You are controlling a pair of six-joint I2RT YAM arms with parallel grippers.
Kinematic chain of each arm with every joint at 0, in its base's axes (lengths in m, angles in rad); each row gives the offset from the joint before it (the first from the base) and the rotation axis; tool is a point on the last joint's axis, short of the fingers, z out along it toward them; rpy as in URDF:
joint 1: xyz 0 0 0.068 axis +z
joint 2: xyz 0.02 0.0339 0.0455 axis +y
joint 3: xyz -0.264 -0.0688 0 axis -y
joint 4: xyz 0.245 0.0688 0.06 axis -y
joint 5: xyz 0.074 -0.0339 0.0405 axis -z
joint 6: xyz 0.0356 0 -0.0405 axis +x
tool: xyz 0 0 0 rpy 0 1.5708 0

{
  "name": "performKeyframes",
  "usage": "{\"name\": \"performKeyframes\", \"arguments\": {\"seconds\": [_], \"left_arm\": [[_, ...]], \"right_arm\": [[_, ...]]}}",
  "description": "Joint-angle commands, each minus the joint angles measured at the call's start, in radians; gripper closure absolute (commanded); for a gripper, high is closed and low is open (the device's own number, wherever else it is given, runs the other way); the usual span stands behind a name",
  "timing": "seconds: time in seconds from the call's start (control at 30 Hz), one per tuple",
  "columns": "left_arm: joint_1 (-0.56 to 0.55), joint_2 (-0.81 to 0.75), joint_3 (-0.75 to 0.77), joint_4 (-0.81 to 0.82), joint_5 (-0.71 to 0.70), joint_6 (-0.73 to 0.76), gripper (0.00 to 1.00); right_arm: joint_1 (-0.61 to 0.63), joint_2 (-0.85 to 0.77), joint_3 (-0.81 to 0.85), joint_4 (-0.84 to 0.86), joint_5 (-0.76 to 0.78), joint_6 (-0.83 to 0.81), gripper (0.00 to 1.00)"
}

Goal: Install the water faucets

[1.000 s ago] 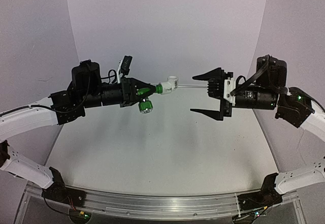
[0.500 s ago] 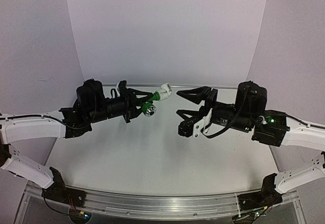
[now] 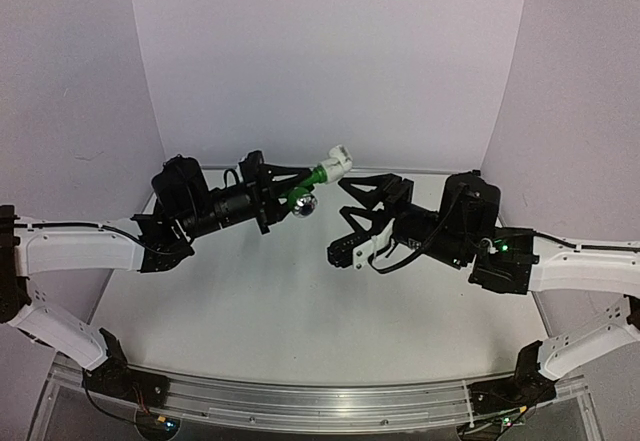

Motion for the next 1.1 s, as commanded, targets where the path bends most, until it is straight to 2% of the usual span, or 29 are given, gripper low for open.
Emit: {"name": "performKeyframes", "arguments": {"seconds": [0.0,0.17,0.73,0.8,1.07], "left_arm": [[-0.010,0.026,0.022,0.146,0.070,-0.014,0.98],[-0.020,0.041,0.021,0.171,0.097,-0.019,0.99],[-0.042,0.040,0.038,0.177,0.137,-0.002,0.97],[-0.045,0.043,0.044,0.177,0.144,0.000,0.98],[-0.050,0.048,0.051,0.181,0.152,0.019,0.96]], "right_arm": [[0.003,0.019,-0.006,0.126,0.069,-0.042,0.43],[0.003,0.037,-0.001,0.167,0.088,-0.054,0.41],[0.003,0.070,0.004,0.200,0.122,-0.100,0.55],[0.003,0.070,0.004,0.201,0.123,-0.100,0.59],[0.004,0.069,0.014,0.201,0.135,-0.083,0.85]]}}
